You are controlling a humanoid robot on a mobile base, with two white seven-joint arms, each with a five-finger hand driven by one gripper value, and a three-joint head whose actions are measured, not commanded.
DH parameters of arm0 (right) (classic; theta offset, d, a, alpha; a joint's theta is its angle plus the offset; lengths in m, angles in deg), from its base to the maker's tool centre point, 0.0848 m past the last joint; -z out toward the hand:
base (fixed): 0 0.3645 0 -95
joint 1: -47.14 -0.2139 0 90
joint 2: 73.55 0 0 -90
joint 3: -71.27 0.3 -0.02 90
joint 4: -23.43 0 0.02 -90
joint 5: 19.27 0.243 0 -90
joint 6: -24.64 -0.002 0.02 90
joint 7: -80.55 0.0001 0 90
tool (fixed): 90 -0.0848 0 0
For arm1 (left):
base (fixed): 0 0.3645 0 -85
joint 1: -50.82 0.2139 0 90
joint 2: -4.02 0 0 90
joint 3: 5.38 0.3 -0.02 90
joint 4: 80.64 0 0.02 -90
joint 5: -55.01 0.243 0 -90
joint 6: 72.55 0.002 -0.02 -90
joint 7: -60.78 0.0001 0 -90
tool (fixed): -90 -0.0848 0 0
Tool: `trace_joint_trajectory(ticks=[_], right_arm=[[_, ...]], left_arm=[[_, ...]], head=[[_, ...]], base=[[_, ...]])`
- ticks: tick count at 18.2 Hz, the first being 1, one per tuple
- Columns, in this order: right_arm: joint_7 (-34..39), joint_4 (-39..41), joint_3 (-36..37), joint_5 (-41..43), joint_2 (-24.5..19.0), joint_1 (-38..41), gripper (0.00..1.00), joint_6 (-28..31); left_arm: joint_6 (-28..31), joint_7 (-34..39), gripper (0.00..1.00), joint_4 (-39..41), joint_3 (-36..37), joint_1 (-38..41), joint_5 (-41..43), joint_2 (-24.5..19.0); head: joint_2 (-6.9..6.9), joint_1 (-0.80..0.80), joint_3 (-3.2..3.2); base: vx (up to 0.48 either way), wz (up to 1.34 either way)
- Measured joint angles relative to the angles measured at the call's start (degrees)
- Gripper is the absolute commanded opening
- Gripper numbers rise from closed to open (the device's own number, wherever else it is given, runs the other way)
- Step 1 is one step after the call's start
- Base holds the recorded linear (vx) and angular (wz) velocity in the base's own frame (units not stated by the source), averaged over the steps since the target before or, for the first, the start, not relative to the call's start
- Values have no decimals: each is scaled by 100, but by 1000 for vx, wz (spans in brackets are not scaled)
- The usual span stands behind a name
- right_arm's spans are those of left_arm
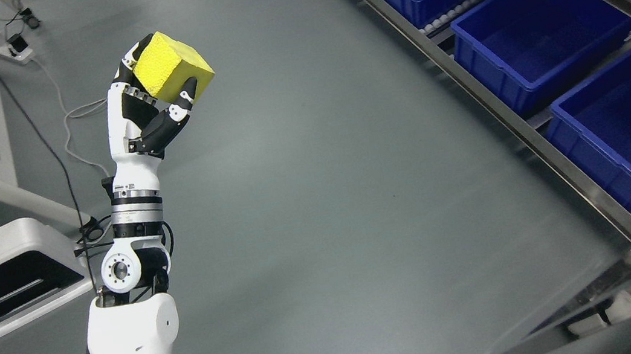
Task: Move yellow foam block to right shelf middle
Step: 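Hold the cube raised in the left hand while turning toward the shelves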
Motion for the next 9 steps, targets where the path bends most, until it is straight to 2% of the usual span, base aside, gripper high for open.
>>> trace_joint_trajectory(ticks=[9], right_arm=[[8, 0, 0, 0, 0, 0, 100, 0]], left_arm=[[186, -6, 31, 424, 19, 463, 3, 8]], head=[[0, 0, 0]], base=[[95, 378]])
